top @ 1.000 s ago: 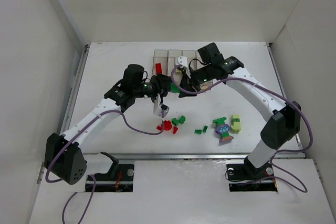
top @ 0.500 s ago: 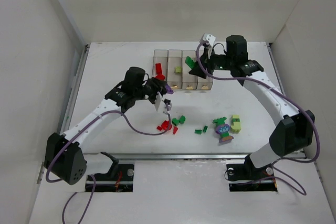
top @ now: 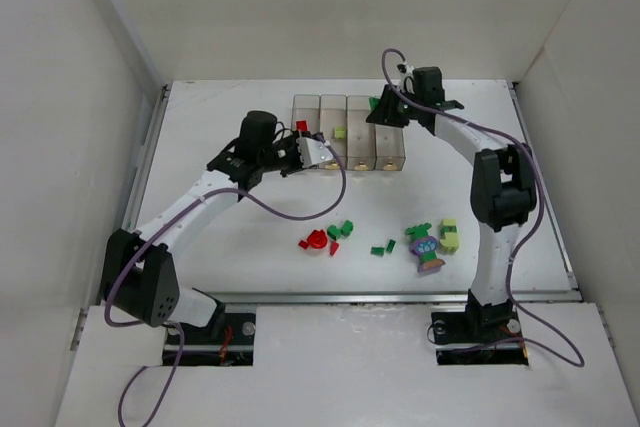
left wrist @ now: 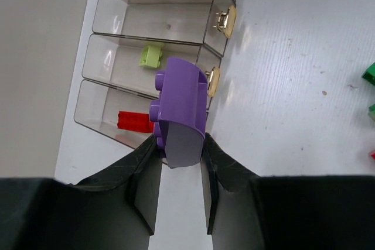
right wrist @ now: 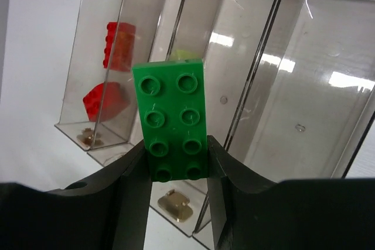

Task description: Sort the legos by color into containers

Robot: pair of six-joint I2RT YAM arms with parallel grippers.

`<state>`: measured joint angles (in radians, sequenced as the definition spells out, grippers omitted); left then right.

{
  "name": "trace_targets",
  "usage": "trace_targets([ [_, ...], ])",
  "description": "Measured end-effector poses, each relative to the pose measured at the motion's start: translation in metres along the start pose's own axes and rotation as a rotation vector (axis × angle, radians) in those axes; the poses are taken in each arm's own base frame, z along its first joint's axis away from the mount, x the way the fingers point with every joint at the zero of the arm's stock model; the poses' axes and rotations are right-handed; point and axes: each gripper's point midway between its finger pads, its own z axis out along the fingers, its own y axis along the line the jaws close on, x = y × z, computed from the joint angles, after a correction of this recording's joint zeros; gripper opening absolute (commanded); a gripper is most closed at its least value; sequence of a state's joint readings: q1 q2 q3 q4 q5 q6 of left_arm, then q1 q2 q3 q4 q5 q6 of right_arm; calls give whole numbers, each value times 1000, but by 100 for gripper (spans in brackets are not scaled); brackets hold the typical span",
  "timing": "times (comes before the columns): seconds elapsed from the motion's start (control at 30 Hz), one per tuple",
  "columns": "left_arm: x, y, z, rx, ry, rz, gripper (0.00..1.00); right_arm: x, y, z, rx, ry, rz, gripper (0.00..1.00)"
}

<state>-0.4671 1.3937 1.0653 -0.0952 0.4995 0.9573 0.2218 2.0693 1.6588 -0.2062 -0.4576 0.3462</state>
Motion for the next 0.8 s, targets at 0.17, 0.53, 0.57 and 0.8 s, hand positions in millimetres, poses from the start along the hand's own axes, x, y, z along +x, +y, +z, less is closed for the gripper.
trace_targets([
  [0.17, -3, 0, 1, -8, -8, -48, 0, -3, 1, 5, 2, -3, 41, 17],
  [0.53, -6, 6, 4, -32, -25, -61, 0, -7, 15, 6, -56, -1, 43, 69],
  [0.57, -5, 5, 5, -29, -23, -64, 0, -6, 15, 6, -59, 3, 52, 71],
  [0.8, 2, 3, 12, -13, -8, -76, 0, -1, 20, 8, -87, 22, 52, 100],
])
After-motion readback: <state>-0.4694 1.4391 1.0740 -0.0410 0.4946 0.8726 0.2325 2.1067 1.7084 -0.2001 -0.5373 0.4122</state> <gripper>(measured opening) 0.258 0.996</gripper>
